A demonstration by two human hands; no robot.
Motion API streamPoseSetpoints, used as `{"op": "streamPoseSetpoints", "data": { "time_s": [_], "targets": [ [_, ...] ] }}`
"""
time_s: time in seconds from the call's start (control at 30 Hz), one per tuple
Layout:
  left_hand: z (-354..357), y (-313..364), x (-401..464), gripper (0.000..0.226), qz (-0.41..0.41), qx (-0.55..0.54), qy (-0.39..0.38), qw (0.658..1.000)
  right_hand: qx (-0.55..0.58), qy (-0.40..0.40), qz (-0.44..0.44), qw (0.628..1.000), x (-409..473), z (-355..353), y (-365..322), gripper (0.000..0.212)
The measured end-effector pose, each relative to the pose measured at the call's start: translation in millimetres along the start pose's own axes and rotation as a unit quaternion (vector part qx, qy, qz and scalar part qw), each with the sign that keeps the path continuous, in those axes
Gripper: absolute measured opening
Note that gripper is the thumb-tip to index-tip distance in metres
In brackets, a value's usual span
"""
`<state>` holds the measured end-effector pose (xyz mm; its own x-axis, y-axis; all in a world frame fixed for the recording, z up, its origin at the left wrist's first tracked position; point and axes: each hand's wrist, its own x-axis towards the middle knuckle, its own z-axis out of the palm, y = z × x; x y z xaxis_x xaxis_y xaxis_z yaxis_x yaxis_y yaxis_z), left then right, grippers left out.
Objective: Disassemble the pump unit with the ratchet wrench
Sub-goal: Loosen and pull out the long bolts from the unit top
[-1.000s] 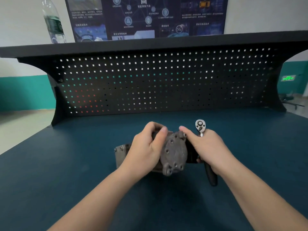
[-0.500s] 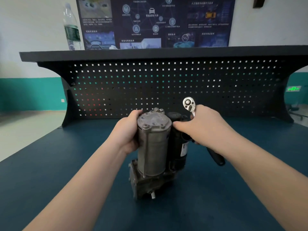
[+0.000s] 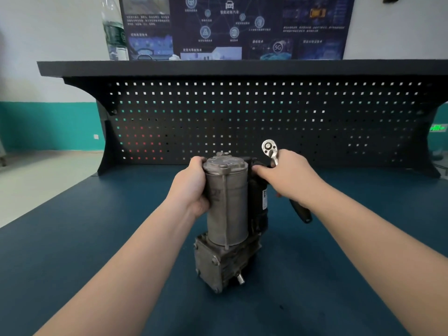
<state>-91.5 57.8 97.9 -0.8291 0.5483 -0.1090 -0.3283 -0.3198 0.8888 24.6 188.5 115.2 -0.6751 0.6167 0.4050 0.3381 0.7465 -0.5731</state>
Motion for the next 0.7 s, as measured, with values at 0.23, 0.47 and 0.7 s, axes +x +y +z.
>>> {"op": "streamPoseSetpoints", "data": {
  "time_s": [0.23, 0.47, 0.7],
  "targets": [
    [2.3, -12.3, -28.0, 0.027, 0.047, -0.009, 0.058, 0.997, 0.207, -0.082, 0.037, 0.974, 17.6, 13.2, 1.6, 0.033],
    [10.0, -26.1, -64.3, 0.028, 0.116, 0.064, 0.062, 0.989, 0.343, -0.152, 0.072, 0.924, 14.8, 14.9, 2.8, 0.02],
    [9.6, -30.2, -81.9, 0.051, 0.151, 0.125, 0.022, 0.98, 0.389, -0.188, 0.092, 0.897, 9.5, 11.4, -4.9, 0.034]
  ]
}}
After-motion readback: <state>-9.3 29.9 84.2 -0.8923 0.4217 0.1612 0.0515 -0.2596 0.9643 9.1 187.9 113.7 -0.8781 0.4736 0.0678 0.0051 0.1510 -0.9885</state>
